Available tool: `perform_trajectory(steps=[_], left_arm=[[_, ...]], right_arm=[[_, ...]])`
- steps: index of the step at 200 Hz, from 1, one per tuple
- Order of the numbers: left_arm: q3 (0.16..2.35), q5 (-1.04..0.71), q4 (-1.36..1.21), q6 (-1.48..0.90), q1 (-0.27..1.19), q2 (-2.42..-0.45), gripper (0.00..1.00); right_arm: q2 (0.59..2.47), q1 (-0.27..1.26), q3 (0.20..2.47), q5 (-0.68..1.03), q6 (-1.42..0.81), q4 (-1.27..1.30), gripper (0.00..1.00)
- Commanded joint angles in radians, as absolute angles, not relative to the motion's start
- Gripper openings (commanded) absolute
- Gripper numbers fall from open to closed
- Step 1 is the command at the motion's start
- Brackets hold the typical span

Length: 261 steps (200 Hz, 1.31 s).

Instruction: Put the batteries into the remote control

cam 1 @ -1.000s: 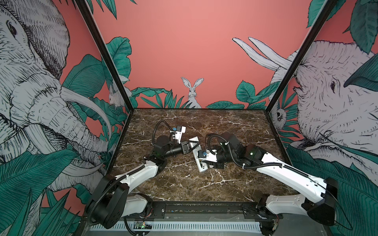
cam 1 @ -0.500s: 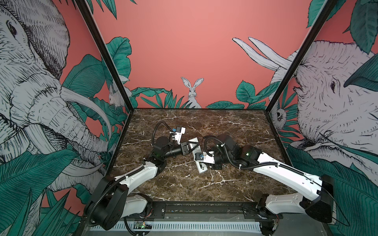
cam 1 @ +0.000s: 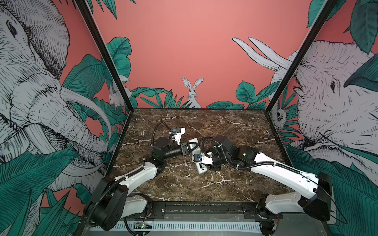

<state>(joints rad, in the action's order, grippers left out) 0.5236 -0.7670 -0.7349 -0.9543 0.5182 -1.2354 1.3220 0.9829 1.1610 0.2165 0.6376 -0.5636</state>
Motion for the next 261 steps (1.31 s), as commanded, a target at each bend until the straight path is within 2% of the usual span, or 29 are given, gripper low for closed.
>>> perform_trajectory(steps=[1, 261], left_arm=[[0.516, -0.779, -0.784, -0.969, 0.513, -1.203, 0.00], [0.509, -0.777, -0.788, -0.973, 0.512, -1.189, 0.00]], right_arm=[[1.331, 0.992, 1.168, 0.218, 0.655, -0.542, 0.21], [1.400, 1.031, 1.180, 0.128, 0.678, -0.580, 0.11]])
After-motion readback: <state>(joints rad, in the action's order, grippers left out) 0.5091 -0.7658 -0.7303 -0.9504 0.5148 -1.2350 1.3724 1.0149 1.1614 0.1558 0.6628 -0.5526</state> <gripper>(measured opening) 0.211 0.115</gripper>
